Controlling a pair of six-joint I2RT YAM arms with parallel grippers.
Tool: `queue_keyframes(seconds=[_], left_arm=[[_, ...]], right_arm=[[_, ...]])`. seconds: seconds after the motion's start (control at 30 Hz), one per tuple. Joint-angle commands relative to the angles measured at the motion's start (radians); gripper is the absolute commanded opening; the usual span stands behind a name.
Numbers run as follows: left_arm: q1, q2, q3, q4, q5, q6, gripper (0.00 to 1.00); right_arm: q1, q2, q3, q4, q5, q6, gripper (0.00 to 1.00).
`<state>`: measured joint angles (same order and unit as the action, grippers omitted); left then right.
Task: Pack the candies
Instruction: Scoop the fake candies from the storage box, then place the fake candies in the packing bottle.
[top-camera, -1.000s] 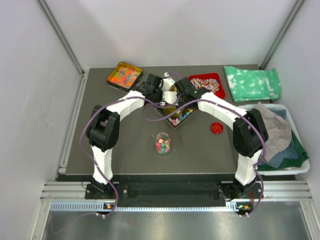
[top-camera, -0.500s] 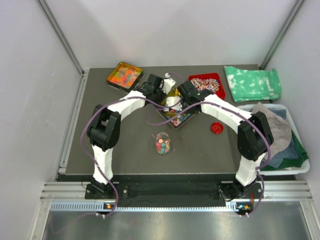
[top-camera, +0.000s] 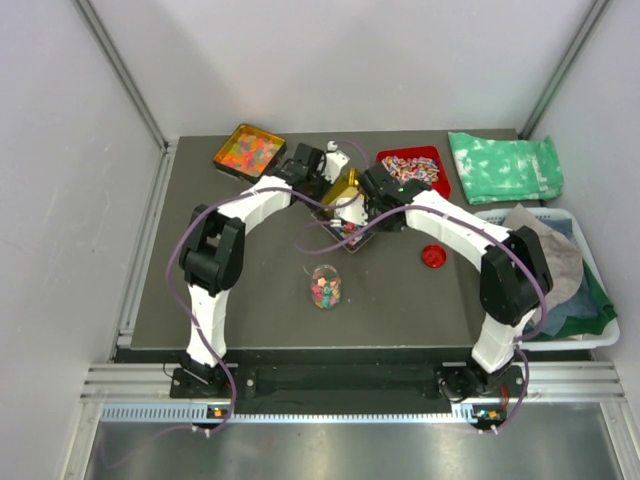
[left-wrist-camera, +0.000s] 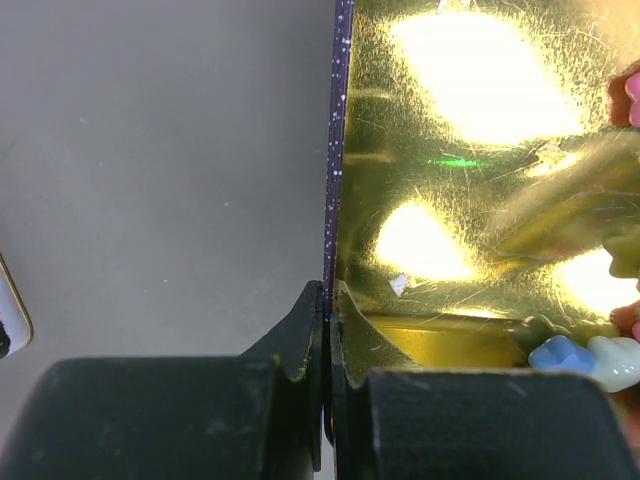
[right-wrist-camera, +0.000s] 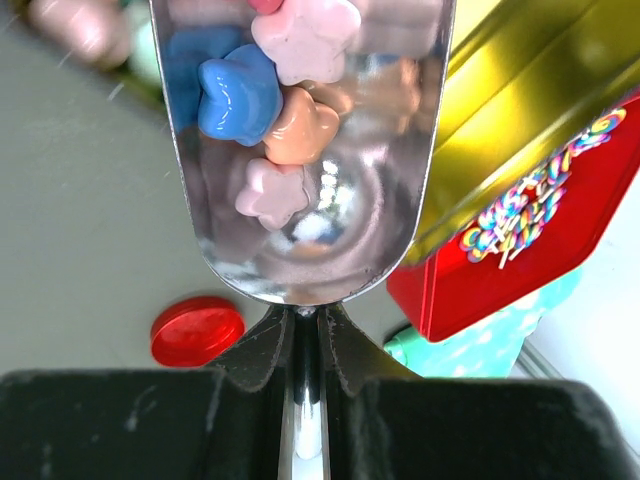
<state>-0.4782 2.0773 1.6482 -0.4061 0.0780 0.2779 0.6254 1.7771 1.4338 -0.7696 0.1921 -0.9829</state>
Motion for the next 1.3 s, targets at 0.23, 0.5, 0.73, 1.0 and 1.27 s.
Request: queue_keyframes(seconds=[0.23, 0.5, 0.73, 1.0, 1.27], left_arm=[[0.049, 0.030, 0.061, 0.050, 0.008, -0.031, 0.00], [0.078, 0.078, 0.097, 0.033, 0.012, -0.036, 0.00], [0.085, 0.104, 0.107, 0.021, 0.008, -0.037, 0.00], [0.093, 0.102, 0.107, -0.008, -0.001, -0.034, 0.19], [0.098, 0.067, 0.085, -0.020, -0.009, -0.023, 0.43]], right_arm=[[0.007, -0.126, 0.039, -0.094, -0.078, 0.030, 0.00], [0.048, -0.261, -0.045, -0.137, -0.137, 0.056, 0.00], [0.184, -0.347, -0.072, -0.229, -0.082, 0.073, 0.00], [0.292, -0.377, -0.076, -0.322, -0.022, 0.049, 0.00], [0.350, -0.364, -0.056, -0.342, 0.121, 0.012, 0.00]])
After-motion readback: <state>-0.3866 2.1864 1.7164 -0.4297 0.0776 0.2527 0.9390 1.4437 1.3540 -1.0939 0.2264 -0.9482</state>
